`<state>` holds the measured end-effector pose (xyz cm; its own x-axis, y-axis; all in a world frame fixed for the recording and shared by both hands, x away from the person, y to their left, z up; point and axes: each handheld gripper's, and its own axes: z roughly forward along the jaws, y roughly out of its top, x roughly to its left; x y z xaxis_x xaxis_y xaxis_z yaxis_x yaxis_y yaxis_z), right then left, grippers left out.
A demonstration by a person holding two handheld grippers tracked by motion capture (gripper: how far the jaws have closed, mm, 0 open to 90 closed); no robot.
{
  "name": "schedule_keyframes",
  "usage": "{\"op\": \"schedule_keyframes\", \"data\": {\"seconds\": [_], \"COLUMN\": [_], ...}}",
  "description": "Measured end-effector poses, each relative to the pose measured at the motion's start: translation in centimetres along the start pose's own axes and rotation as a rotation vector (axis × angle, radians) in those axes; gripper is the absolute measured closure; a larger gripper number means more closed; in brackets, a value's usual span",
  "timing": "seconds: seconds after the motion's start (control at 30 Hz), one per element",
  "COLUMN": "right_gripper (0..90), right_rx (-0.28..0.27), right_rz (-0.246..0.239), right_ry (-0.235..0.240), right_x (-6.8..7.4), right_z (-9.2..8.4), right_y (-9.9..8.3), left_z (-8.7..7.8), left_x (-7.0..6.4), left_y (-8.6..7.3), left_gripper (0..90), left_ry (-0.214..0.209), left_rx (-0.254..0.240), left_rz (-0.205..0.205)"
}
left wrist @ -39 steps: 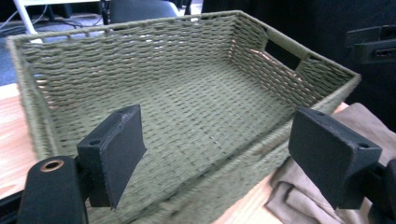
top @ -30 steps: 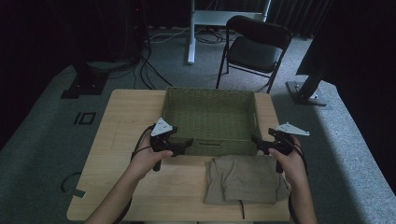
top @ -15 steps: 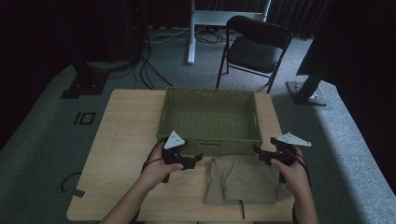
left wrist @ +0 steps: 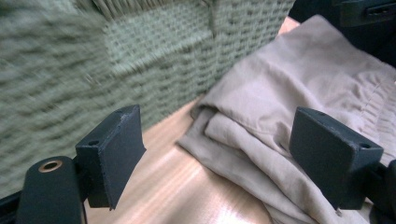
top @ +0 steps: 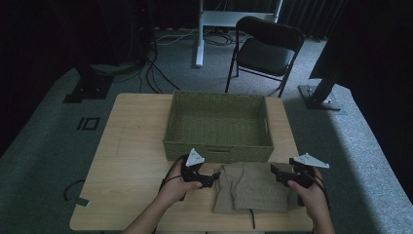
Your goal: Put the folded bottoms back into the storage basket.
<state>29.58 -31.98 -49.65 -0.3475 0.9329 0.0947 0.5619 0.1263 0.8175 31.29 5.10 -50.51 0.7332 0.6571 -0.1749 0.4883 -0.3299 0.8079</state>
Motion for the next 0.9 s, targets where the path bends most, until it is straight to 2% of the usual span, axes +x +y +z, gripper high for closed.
{"op": "schedule_keyframes", "data": {"seconds": [0.1, 0.17, 0.57, 0.67, 0.9], "right_gripper": [13.5, 13.5, 13.5, 13.6, 14.2], "right_rx": [0.021, 0.027, 0.086, 0.113, 0.138], "right_rz": [0.01, 0.011, 0.048, 0.032, 0.037], "right_ry": [-0.011, -0.022, -0.046, -0.06, -0.032], "right_x": [-0.3, -0.5, -1.1, -1.2, -1.3], "right_z": [-0.1, -0.2, 0.3, 0.7, 1.2], "right_y": [-1.1, -1.6, -4.3, -4.7, -5.1], "left_z": [0.6, 1.0, 3.9, 4.5, 5.8], "left_x": [-0.3, -0.4, -1.3, -1.6, -2.0], "left_y": [-0.3, -0.4, -1.7, -1.9, -1.6], "left_gripper": [18.4, 18.4, 18.4, 18.5, 18.4], "left_ry": [-0.033, -0.045, -0.02, -0.025, -0.037], "left_rx": [0.019, 0.025, 0.105, 0.12, 0.124], "left_rz": [-0.007, -0.029, -0.09, -0.091, -0.108]}}
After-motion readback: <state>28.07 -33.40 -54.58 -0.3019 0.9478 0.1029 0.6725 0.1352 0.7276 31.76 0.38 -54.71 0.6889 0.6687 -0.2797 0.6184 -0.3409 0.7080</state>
